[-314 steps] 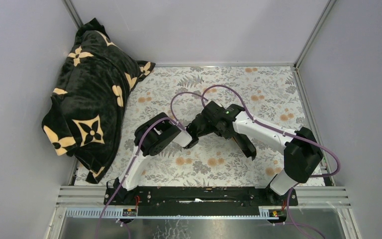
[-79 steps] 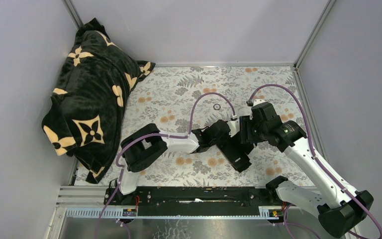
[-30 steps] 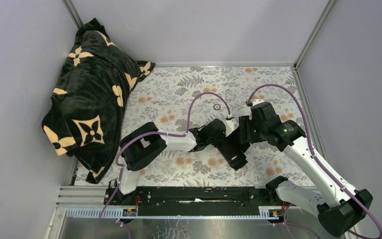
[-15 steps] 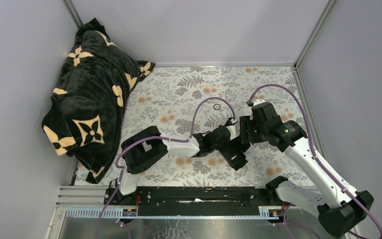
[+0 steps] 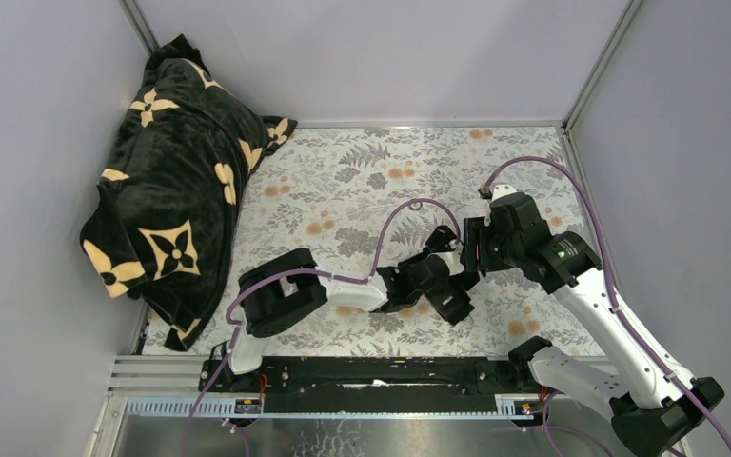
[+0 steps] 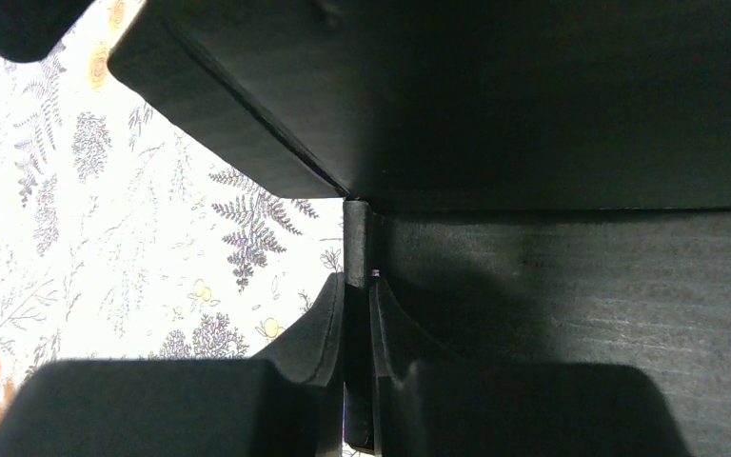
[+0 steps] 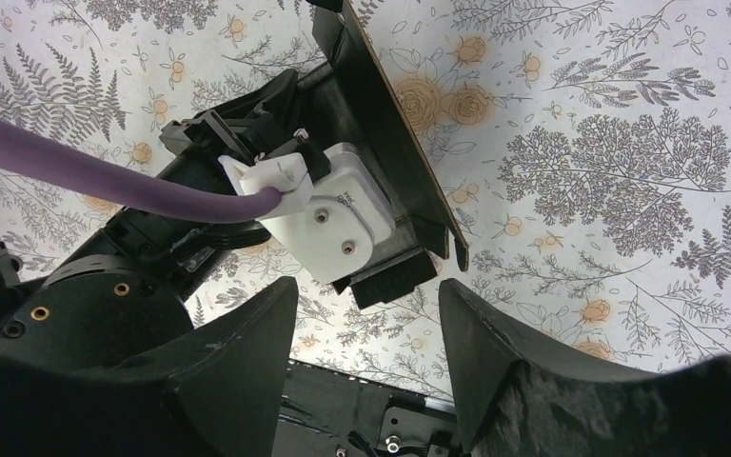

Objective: Fold the paper box
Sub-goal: Fold the paper box at the center of the board.

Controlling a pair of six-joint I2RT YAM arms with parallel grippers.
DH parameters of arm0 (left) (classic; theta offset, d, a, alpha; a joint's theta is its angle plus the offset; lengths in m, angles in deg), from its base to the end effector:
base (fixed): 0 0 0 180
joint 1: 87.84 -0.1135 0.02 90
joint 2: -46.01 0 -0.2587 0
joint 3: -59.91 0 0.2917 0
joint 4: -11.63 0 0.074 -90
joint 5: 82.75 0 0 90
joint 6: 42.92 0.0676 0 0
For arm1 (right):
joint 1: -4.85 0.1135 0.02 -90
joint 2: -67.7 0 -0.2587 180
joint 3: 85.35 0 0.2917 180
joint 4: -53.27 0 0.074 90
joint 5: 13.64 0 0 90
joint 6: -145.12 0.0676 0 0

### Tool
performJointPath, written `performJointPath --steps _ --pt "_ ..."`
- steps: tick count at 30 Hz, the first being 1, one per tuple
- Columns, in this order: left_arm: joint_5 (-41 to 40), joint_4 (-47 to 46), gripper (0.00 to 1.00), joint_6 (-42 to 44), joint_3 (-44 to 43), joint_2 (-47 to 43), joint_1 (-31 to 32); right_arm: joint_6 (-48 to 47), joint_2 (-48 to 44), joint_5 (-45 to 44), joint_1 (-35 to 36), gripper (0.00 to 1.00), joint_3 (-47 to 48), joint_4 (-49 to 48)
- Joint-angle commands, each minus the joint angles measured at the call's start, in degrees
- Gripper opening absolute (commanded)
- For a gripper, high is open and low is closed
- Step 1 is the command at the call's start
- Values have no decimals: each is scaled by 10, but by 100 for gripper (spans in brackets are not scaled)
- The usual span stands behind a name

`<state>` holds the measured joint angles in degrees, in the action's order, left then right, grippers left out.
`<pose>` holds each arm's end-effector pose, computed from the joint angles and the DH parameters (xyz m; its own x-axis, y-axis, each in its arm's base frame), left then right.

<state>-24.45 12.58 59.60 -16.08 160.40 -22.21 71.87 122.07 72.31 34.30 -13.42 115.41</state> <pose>0.2210 -0.4017 0.0845 -0.1237 0.7202 -0.6827 0.6496 0.5788 0.4929 0.2184 0.1178 0.3125 -0.7140 -0.0730 -0.6963 -0.2515 0.9549 0.1578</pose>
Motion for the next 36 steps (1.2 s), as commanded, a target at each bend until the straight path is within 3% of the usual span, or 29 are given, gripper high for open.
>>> performJointPath --steps 1,23,36 --pt "-56 -30 0 31 12 22 9 -4 -10 -16 -2 64 22 5" --pt "-119 -71 0 76 26 31 29 -8 -4 -22 -2 64 36 12" --pt "44 -27 6 -30 47 -11 -31 -10 0 -19 -2 64 44 17"
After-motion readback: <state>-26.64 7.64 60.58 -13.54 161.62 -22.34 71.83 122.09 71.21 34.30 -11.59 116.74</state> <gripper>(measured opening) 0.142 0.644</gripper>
